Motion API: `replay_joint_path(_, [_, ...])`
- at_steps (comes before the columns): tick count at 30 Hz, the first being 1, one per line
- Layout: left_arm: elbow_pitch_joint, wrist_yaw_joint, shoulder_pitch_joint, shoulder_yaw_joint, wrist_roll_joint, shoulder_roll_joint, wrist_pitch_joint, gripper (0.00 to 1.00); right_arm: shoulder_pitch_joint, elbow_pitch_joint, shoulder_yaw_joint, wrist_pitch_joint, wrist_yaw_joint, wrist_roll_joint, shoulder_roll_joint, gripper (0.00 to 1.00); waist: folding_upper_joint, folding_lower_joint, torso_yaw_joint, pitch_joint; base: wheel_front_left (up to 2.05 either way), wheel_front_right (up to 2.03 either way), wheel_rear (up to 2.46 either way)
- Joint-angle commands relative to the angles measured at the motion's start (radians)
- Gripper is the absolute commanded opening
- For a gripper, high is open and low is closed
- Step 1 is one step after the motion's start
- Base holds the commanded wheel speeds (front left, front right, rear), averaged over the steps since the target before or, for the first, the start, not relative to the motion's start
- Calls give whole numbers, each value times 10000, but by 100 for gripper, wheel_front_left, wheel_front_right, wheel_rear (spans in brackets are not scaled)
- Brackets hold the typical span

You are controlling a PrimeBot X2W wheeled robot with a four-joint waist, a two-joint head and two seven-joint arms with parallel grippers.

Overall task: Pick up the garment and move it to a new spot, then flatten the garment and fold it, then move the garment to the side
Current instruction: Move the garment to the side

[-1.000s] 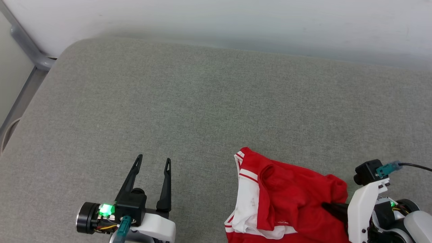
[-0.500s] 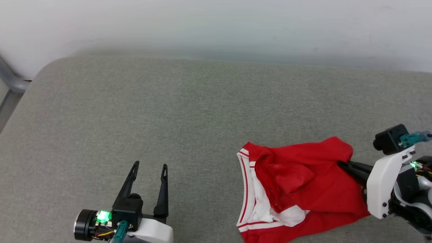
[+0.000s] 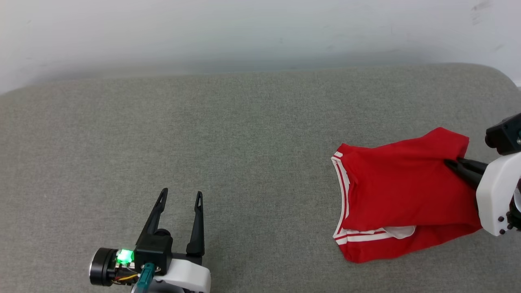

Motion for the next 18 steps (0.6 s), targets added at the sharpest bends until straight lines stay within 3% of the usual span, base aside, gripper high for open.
replay_joint_path(1, [-50,6,-152,14,57,6,-46,100,-232,81,68,-54,-12,-177,-102,0,-1,0,-104,202,0,0,0])
replay_joint_path(8, [-323,-35,-609,-39,177,57,-46,100,-675,827,51,-376,-12,-892,-954,0,-1,0,-35,1119,0,0,0])
replay_joint_path(18, [-726,16,-1437,-221,346,91,-45,100,-1343,2487,-788,-1036,-14,-1433,-2084,0,-1,0,217,2561,0,0,0])
